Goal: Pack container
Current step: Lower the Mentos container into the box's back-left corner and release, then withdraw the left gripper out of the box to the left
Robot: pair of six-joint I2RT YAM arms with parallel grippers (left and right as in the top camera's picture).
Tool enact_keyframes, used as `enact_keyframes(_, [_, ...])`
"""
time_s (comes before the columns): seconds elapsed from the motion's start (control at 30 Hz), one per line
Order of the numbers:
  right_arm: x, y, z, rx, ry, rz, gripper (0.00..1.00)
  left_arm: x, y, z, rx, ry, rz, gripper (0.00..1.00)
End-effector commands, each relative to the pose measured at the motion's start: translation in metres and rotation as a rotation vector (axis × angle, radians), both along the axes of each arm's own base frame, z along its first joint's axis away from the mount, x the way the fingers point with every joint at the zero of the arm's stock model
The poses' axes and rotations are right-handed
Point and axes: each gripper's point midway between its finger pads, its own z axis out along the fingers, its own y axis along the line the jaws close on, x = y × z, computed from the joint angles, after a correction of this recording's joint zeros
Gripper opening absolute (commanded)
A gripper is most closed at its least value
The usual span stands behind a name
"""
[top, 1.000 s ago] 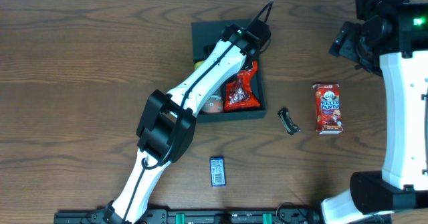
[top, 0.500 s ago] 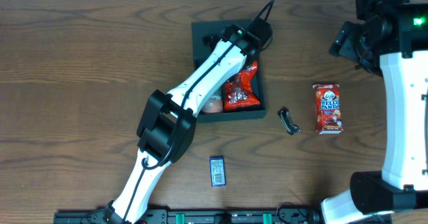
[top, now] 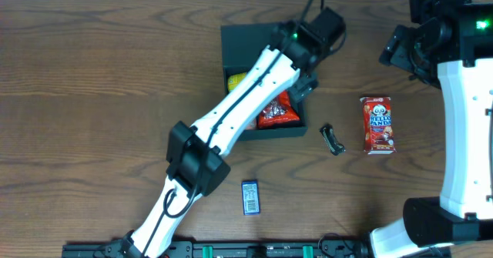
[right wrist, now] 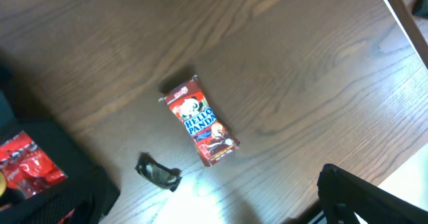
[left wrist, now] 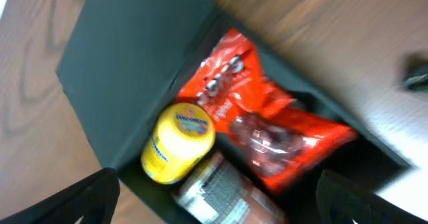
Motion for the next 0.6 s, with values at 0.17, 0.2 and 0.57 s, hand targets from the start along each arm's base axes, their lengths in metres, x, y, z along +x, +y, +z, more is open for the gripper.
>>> enact_keyframes(0.17, [-0.003, -0.004, -0.001, -0.005, 0.010, -0.017, 0.99, -0.013, 0.067, 0.064, -0.139, 0.094, 0.325, 0.95])
enact_keyframes(0.2, [-0.004, -0.004, -0.002, -0.005, 0.015, -0.016, 0.99, -0.011, 0.072, 0.069, -0.163, 0.097, 0.338, 0.95])
enact_keyframes(0.57, [-0.025, -0.007, -0.066, -0.028, 0.243, -0.027, 0.99, -0.018, 0.173, 0.178, -0.333, -0.112, 0.474, 0.95])
